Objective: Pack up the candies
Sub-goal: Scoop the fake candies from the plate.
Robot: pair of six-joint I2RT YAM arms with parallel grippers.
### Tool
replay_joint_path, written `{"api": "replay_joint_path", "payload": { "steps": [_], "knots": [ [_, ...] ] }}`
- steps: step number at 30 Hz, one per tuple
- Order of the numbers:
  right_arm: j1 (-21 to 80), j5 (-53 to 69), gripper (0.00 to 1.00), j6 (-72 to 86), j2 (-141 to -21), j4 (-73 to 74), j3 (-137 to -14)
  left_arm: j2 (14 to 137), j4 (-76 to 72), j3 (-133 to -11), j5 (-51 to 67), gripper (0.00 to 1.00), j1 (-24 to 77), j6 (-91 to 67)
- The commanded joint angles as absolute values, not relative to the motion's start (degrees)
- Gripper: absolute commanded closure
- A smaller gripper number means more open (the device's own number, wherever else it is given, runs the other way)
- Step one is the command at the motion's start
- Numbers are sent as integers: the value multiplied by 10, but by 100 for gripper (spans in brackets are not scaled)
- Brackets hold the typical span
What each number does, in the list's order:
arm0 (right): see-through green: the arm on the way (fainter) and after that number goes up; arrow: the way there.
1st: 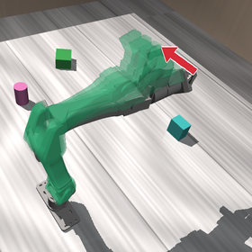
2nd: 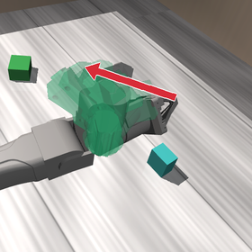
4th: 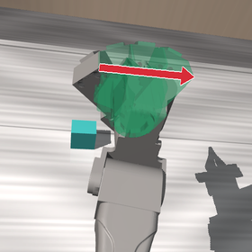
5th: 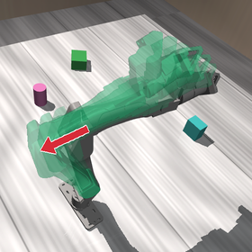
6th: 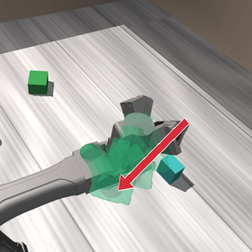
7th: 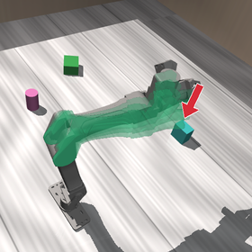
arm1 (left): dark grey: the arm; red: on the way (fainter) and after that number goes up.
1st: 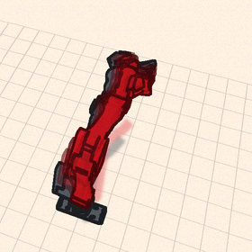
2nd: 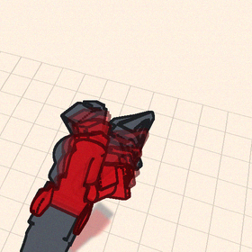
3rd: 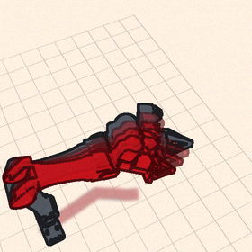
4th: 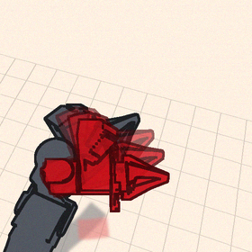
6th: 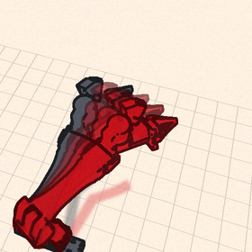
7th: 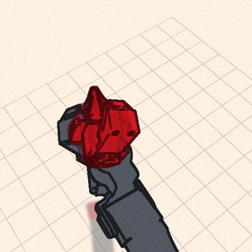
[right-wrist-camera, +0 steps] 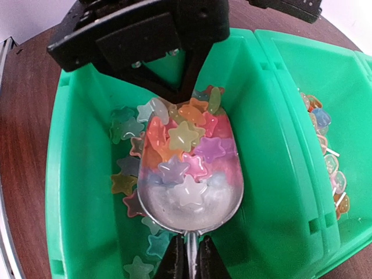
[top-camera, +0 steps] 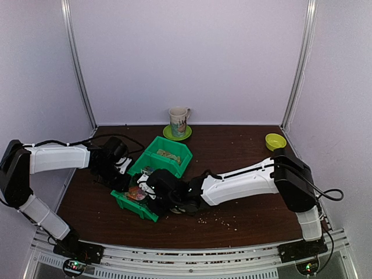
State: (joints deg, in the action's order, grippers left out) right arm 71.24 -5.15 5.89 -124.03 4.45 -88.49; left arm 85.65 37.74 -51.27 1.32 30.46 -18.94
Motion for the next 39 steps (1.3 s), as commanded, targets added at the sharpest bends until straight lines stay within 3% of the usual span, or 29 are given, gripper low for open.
{"api": "replay_joint_path", "payload": {
  "steps": [1,14,39],
  "knots": [
    [701,-66,100,45,-1222,-12,-806,829,315,-541,71,100,312,-196],
    [702,-96,100,28,-1153,-147,-681,827,325,-543,53,100,307,-198],
    [701,-46,100,-3,-1061,-396,-510,825,329,-546,54,100,305,-197]
  ]
}}
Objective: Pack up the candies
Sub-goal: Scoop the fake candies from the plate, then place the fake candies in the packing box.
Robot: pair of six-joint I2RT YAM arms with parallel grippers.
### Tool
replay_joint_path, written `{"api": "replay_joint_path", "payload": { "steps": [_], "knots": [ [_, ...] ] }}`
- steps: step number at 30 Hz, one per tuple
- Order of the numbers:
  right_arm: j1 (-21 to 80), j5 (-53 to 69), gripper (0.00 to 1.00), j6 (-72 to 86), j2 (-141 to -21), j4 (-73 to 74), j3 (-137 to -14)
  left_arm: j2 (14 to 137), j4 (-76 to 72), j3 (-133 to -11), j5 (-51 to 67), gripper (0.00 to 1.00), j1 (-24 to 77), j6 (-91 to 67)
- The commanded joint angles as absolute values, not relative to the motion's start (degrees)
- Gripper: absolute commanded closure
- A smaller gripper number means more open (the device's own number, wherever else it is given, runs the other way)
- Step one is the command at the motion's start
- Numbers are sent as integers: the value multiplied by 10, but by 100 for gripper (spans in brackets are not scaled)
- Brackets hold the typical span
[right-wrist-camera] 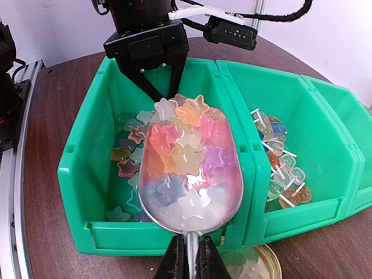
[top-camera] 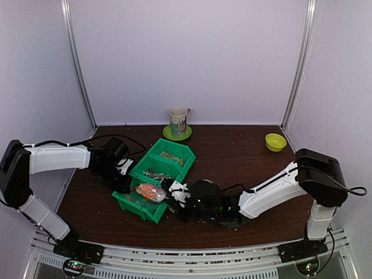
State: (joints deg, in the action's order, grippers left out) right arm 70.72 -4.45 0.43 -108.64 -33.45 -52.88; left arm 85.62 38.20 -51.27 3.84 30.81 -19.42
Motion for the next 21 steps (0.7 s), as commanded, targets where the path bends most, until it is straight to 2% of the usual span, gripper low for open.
{"api": "replay_joint_path", "payload": {
  "steps": [1,8,21],
  "knots": [
    [702,-44,100,-4,-1060,-408,-504,825,329,-547,55,100,304,-197],
    [702,-33,100,-12,-1047,-512,-454,823,329,-546,58,100,304,-198],
    [701,-37,100,-8,-1041,-558,-440,824,326,-546,64,100,305,-196]
  ]
}}
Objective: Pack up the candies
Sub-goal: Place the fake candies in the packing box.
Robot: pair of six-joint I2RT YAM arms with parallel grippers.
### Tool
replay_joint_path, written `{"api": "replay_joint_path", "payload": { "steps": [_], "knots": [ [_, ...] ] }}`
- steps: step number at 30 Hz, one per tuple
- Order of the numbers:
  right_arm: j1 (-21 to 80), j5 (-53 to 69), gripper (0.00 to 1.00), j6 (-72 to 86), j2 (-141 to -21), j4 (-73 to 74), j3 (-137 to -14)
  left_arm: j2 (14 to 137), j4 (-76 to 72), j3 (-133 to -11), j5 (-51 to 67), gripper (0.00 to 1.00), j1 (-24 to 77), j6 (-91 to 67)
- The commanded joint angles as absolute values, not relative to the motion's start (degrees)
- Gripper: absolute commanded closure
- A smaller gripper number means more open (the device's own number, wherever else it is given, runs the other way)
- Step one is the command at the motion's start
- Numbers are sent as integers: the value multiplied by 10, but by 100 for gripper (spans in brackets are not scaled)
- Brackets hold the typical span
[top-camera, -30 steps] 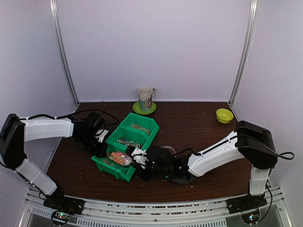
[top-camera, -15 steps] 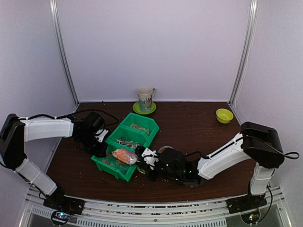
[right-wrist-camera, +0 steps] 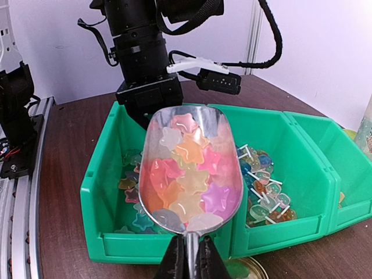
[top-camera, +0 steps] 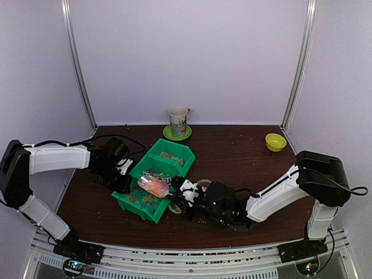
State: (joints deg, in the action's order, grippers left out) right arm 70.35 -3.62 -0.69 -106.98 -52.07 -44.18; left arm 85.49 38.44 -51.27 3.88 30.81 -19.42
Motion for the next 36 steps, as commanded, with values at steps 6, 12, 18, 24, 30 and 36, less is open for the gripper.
{"api": "replay_joint_path", "payload": {
  "steps": [6,12,18,24,30,36],
  "knots": [
    [700,-81,100,-15,-998,-503,-428,824,327,-546,63,100,304,-197],
    [684,-105,100,2,-922,-407,-397,825,327,-546,67,100,304,-197],
    [670,-146,100,27,-819,-271,-362,819,328,-547,65,100,304,-197],
    [669,-176,100,54,-733,-126,-351,820,330,-547,60,100,304,-198],
    [669,-188,100,91,-682,-19,-340,823,333,-547,56,100,302,-198],
    [669,-192,100,120,-662,46,-333,828,334,-547,52,100,301,-198]
  ]
}}
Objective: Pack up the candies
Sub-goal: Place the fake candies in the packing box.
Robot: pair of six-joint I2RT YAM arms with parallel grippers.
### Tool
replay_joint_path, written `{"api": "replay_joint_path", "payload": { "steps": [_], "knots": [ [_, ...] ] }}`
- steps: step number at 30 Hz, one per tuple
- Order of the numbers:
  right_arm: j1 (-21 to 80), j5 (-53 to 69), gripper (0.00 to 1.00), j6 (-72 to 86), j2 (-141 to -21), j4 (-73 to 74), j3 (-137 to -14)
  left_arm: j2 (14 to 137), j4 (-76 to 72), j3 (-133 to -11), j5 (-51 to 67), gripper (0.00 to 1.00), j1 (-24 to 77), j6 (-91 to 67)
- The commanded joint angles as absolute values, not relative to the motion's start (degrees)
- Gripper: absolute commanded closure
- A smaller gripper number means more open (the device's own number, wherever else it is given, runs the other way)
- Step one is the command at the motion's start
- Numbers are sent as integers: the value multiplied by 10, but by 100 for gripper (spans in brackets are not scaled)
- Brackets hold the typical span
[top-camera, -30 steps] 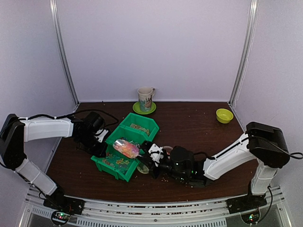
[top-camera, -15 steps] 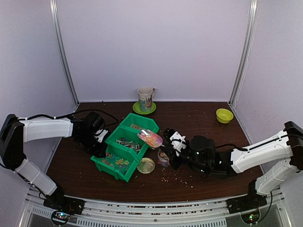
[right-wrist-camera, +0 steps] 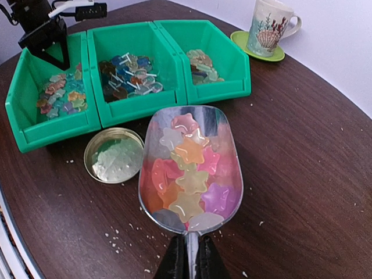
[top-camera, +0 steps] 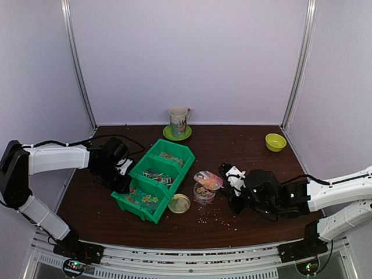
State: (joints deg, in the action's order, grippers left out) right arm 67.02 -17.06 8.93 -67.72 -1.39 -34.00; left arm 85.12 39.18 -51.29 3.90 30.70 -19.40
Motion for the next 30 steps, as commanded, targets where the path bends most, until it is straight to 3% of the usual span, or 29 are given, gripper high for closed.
{"api": "replay_joint_path", "payload": {
  "steps": [1,30],
  "knots": [
    [669,-193,100,123,-662,54,-334,828,334,-548,52,100,301,-198],
    [670,-172,100,137,-707,277,-464,827,335,-549,46,100,301,-198]
  ]
}}
